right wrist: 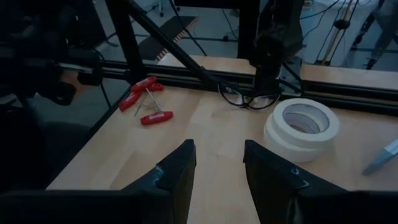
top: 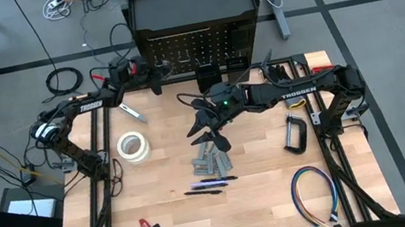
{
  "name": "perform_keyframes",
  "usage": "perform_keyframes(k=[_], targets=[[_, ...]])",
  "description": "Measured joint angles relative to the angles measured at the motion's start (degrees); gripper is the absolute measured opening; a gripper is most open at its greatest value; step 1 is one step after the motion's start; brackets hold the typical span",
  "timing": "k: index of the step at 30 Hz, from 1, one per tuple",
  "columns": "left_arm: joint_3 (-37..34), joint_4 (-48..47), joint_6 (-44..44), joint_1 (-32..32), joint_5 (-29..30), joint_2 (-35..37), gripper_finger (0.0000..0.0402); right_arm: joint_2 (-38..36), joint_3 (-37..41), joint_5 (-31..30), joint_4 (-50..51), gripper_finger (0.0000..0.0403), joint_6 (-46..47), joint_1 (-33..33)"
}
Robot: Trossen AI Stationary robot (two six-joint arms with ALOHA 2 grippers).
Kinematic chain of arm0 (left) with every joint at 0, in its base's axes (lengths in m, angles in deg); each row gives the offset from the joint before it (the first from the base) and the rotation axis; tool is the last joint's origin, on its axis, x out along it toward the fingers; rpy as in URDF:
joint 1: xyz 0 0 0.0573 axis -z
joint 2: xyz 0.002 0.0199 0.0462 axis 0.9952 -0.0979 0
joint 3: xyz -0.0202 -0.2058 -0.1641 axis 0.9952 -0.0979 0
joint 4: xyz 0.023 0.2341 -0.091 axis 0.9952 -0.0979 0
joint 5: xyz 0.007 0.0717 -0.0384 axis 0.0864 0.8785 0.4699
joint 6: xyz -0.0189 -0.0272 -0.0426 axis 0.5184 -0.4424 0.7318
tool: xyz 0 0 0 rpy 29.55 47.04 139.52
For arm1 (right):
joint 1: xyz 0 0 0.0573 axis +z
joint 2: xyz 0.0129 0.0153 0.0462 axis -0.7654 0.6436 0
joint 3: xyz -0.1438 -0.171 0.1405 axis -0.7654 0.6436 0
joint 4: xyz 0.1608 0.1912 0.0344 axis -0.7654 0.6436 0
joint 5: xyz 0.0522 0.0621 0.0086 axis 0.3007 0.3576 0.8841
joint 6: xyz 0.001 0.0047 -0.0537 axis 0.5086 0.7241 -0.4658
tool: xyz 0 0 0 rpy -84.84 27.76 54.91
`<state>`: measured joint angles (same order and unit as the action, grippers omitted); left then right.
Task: Hang tools onto peg board
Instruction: Hang the black safety glasses on the peg board
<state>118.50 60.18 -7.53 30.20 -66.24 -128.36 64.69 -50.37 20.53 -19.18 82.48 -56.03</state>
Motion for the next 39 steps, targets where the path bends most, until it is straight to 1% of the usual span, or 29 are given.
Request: perform_keyframes(k=[5,11,17,25,27,34,39], targets=[[0.0,-0.7,3.1,-1.3,-0.4,-1.2,0.0015,0.0,0.0,0.0,0.0,0.0147,0.0,0.0],[0.0,-0.4,3.2,-1.5,-1.6,-2.3,0.0015,0.0,0.0,0.0,-0.1,0.0147,0.0,0.0],[0.0,-0.4,3.2,-1.7,-1.4,-2.4,0.0015,0.0,0.0,0.0,-0.1,0.0147,0.0,0.0],[-0.1,-1.3,3.2,-1.7,2.9,-2.4,0.0015,0.0,0.0,0.0,0.0,0.0147,0.0,0.0],[-0.1,-1.3,3.3,-1.7,3.0,-2.4,0.0015,0.0,0.0,0.0,-0.1,0.0147,0.0,0.0],[-0.1,-0.9,4.7,-1.9,-0.4,-2.4,0.0015,0.0,0.0,0.0,0.0,0.0147,0.0,0.0],[-0.1,-0.4,9.7,-3.9,-0.5,-2.4,0.0015,0.0,0.0,0.0,-0.1,0.0147,0.0,0.0]])
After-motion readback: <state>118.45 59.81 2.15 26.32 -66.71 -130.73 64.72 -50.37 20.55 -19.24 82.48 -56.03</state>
